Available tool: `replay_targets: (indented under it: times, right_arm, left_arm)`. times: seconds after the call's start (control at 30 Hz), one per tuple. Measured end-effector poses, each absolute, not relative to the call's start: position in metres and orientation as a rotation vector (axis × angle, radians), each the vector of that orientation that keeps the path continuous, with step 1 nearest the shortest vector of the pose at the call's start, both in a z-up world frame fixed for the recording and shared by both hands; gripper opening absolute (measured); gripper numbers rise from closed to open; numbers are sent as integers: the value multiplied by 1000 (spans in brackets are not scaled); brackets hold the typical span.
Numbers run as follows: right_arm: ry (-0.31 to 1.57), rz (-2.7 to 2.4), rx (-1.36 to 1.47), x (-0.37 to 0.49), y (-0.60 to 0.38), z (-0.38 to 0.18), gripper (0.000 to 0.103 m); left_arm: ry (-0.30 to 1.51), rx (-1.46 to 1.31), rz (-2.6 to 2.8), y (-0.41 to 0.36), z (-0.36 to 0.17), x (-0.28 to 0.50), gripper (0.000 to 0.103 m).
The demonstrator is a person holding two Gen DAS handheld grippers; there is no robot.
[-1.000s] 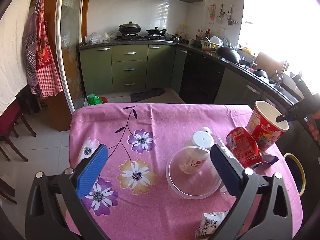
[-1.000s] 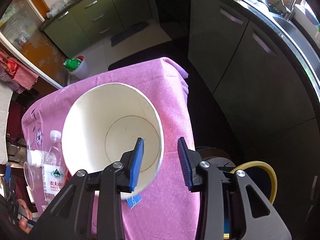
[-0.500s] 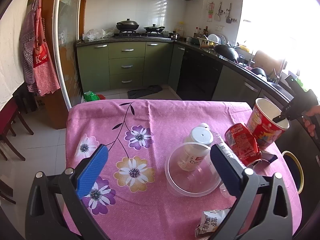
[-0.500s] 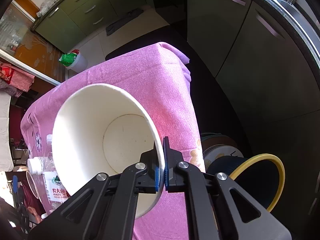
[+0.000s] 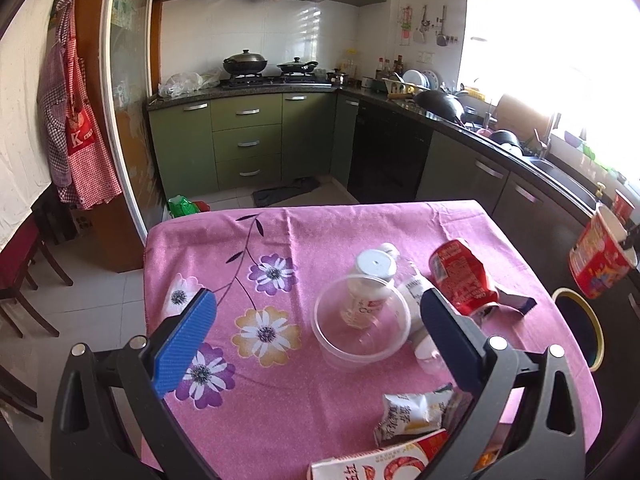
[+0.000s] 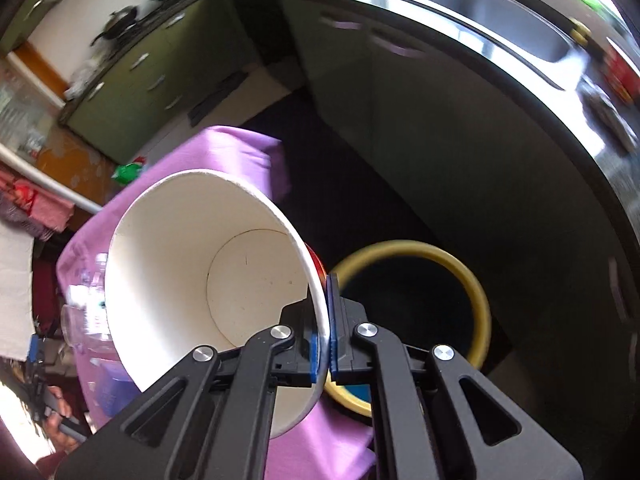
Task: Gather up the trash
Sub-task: 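Carry the paper cup over the yellow-rimmed bin and open the right gripper, then grasp the purple box with the left gripper and carry it toward the bin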
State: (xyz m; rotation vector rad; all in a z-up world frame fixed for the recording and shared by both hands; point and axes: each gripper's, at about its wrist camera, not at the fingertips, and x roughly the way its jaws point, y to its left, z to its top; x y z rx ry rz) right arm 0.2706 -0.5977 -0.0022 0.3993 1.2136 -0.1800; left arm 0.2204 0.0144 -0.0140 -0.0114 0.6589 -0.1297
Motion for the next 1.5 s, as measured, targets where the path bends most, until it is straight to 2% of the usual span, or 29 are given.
replay_targets:
  times: [0.17,0.43,0.57,0.63,0.73,1.03,1.23,1.5]
  right_arm:
    - [1271,-265,464,239,-645,-66,5]
    - [1378,-359,533,238,-682,-174,6]
    - [1413,-375,553,232,-693,-205,16]
    - [1408,-394,528,230,-694,-203,30]
    - [1383,-396,504,226,-690,-188,33]
    - [1239,-322,421,191,-665,-111,38]
    - [1174,-224,389,162,-620,-71,44]
    - [1175,-137,385,145,-575,-59,44]
  left_arm:
    - [667,5,-143,4,-12,208,97]
    - [681,24,-119,2,-7,198,97]
    - [691,48,-114,0,-8,195,97]
    - [699,50,-119,-2,-10,195,97]
    - [716,44,-150,-9,-12,193,97]
    - [745,197,-427,-87,-41,158,97]
    - [753,218,-443,-104,-57,154,97]
    - [745,254,-508,-117,-67,159,97]
